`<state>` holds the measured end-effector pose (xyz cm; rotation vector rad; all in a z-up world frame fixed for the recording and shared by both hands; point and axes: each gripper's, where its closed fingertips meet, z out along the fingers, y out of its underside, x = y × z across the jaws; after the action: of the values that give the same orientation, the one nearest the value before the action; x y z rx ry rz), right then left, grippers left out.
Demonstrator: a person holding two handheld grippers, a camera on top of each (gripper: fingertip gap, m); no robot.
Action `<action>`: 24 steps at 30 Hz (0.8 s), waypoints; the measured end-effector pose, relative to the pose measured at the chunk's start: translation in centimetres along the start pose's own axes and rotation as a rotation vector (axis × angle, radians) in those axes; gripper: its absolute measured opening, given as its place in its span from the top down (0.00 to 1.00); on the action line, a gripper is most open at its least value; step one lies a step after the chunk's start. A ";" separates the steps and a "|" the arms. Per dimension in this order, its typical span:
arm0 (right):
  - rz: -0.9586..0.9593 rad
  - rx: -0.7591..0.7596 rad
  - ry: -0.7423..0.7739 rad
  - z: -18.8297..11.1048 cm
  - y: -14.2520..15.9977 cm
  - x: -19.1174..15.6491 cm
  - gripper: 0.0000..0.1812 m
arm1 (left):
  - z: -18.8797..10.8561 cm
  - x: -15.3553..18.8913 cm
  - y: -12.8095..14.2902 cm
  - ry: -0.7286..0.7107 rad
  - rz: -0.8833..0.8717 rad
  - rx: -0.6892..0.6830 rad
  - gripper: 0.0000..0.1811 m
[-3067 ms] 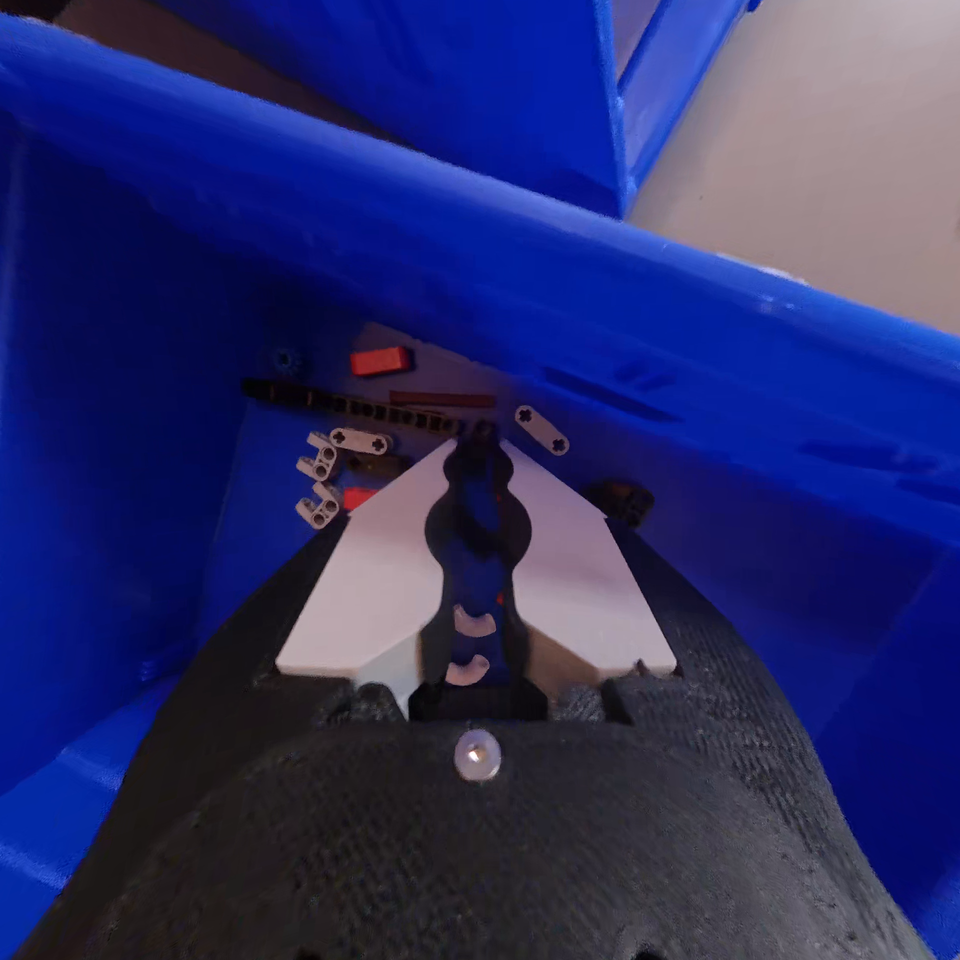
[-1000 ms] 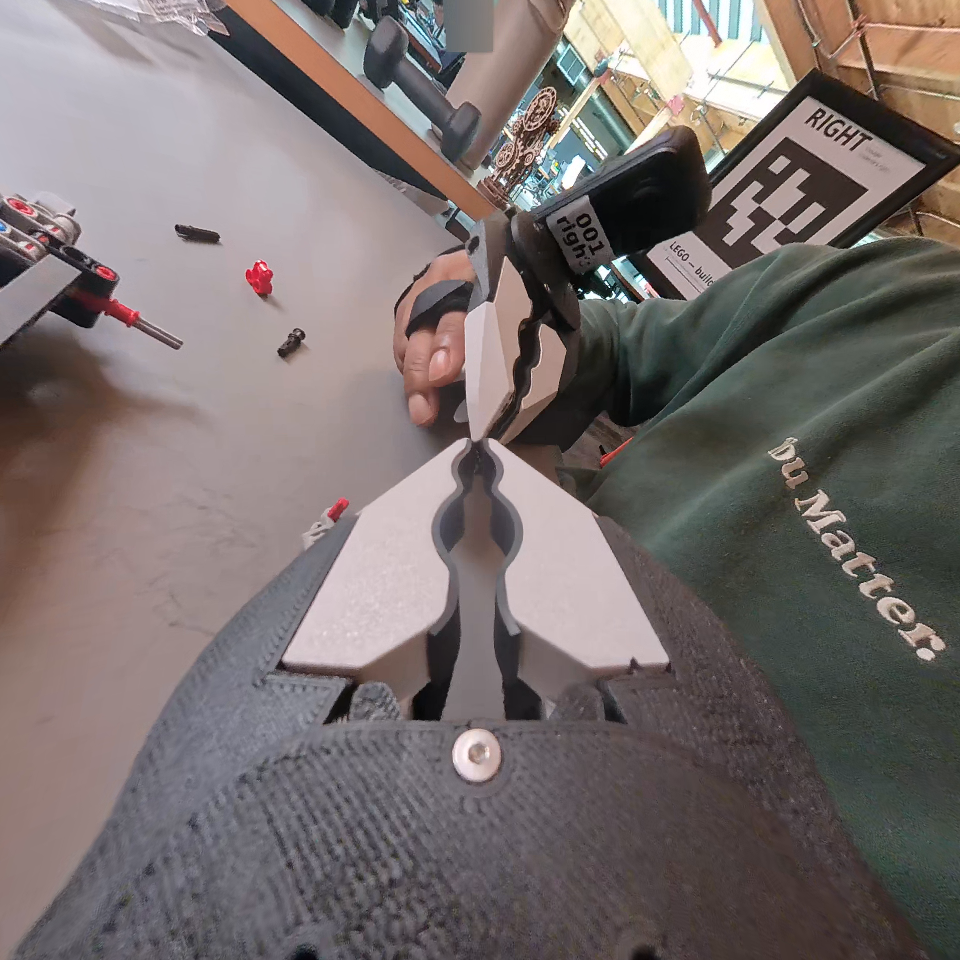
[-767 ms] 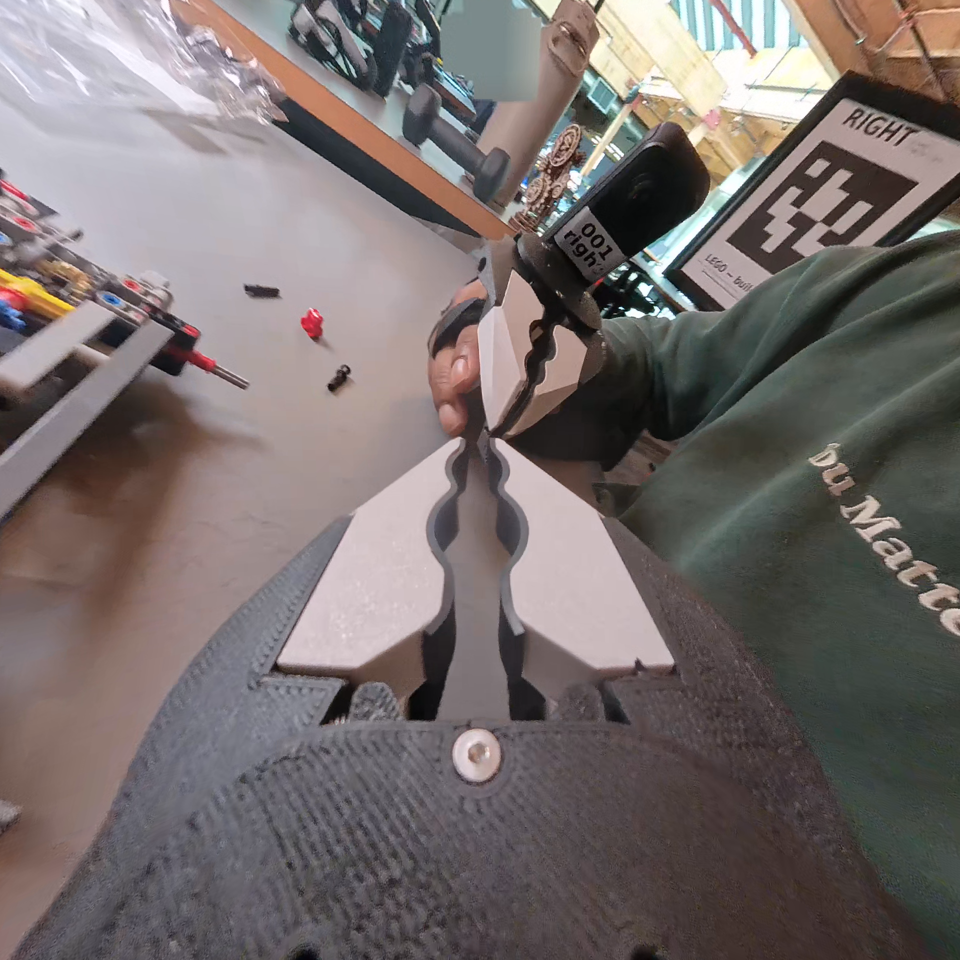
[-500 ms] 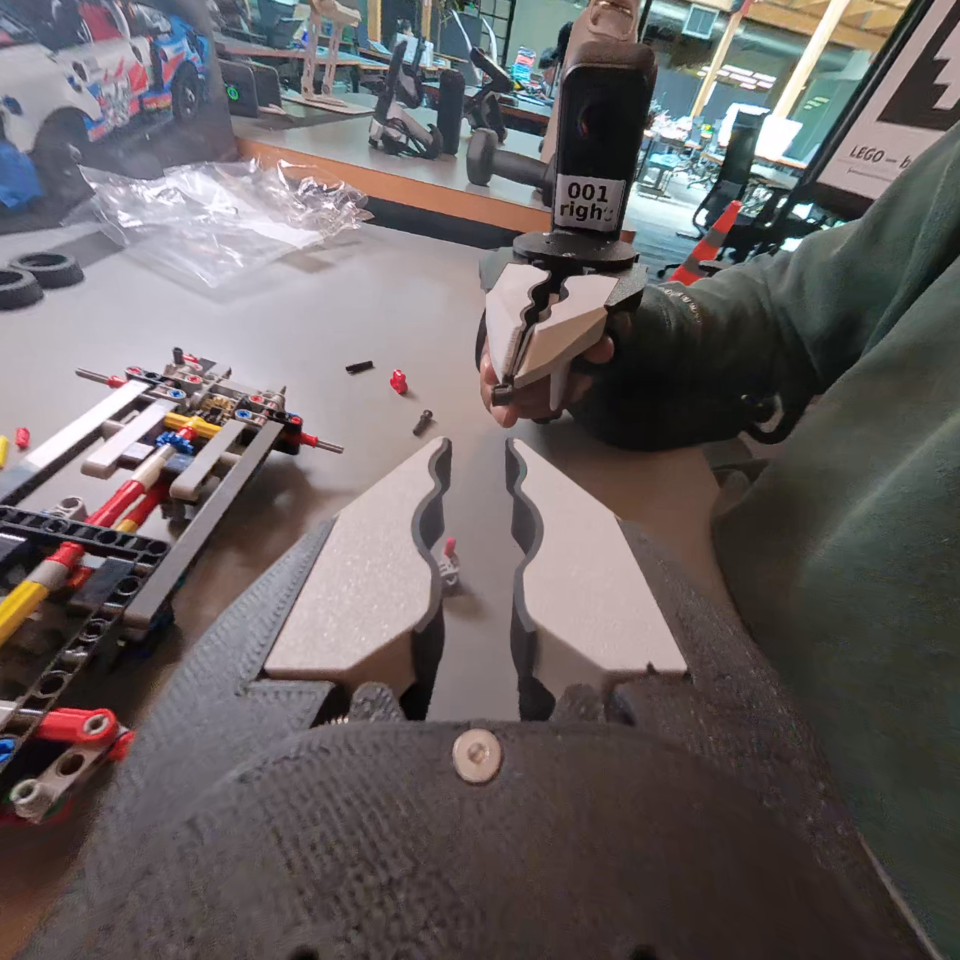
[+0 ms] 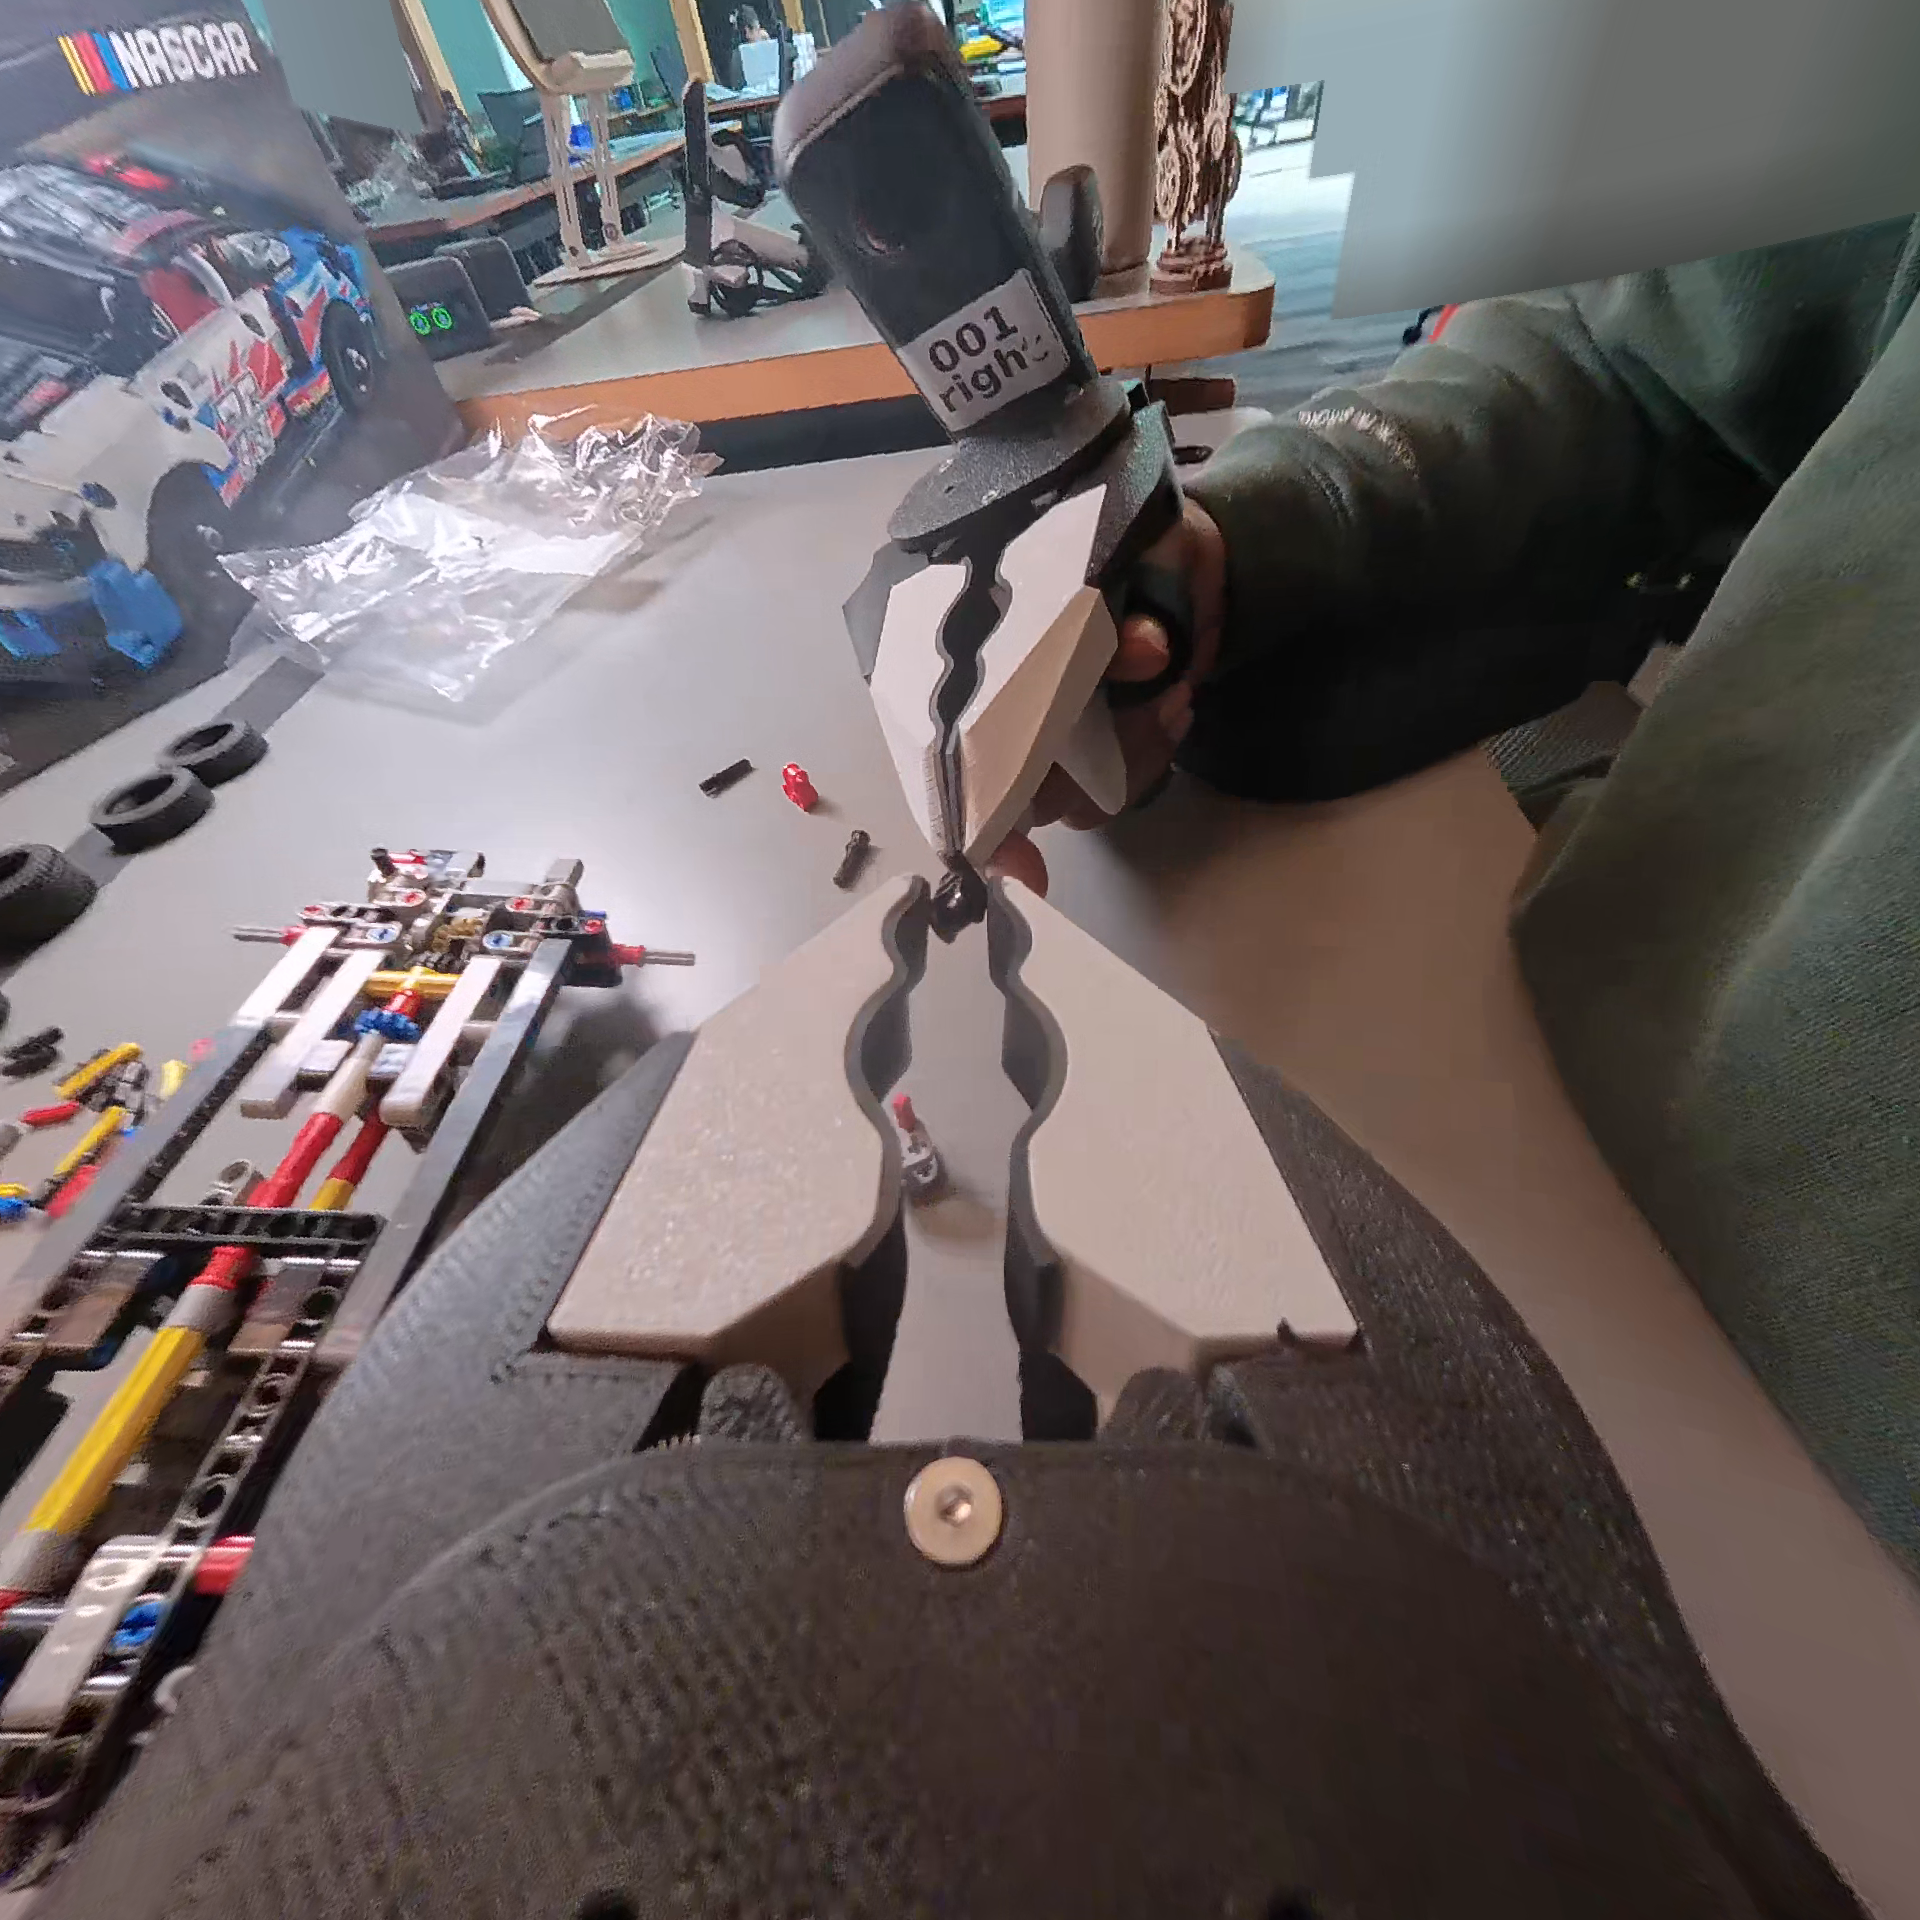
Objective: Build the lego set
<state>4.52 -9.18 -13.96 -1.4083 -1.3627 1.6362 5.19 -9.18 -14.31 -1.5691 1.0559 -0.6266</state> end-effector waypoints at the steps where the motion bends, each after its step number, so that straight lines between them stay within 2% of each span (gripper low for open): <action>1: -0.011 0.006 0.005 0.0 -0.1 0.0 1.00 | 0.0 0.0 -0.1 0.017 -0.053 0.011 0.95; 3: -0.081 0.021 0.017 -0.1 -0.4 -0.2 1.00 | -0.1 -0.1 -0.2 0.068 -0.191 0.041 0.95; 4: -0.148 0.024 0.029 -0.1 -0.5 -0.5 0.96 | -0.2 -0.2 -0.3 0.095 -0.263 0.058 0.95; 7: -0.418 -0.014 0.116 0.0 -0.1 -0.6 0.91 | -0.5 -0.2 -0.6 0.188 -0.462 0.109 0.95; 9: -0.544 -0.055 0.170 0.3 0.4 -0.5 0.92 | -0.4 0.0 -0.5 0.225 -0.529 0.109 0.95; 12: -0.597 -0.067 0.207 0.4 0.5 -0.3 0.97 | -0.1 0.4 -0.4 0.260 -0.572 0.103 0.95; 15: -0.618 -0.089 0.223 0.4 0.7 0.0 0.97 | 0.0 0.3 -0.1 0.249 -0.582 0.092 0.95; 18: -0.483 -0.130 0.251 0.5 1.1 1.2 0.98 | -0.1 -0.7 0.7 0.186 -0.545 0.055 0.94; 21: -0.343 -0.240 0.311 -0.1 2.8 3.5 0.98 | -0.8 -2.6 3.6 0.037 -0.365 -0.104 0.87; 24: -0.263 -0.322 0.320 -0.2 4.1 4.2 0.97 | -0.8 -2.3 6.7 -0.003 -0.220 -0.290 0.80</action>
<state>4.34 -6.66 -19.22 -1.5142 -1.5844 1.0067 1.39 -7.64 -20.14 -1.9567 1.0131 -0.6392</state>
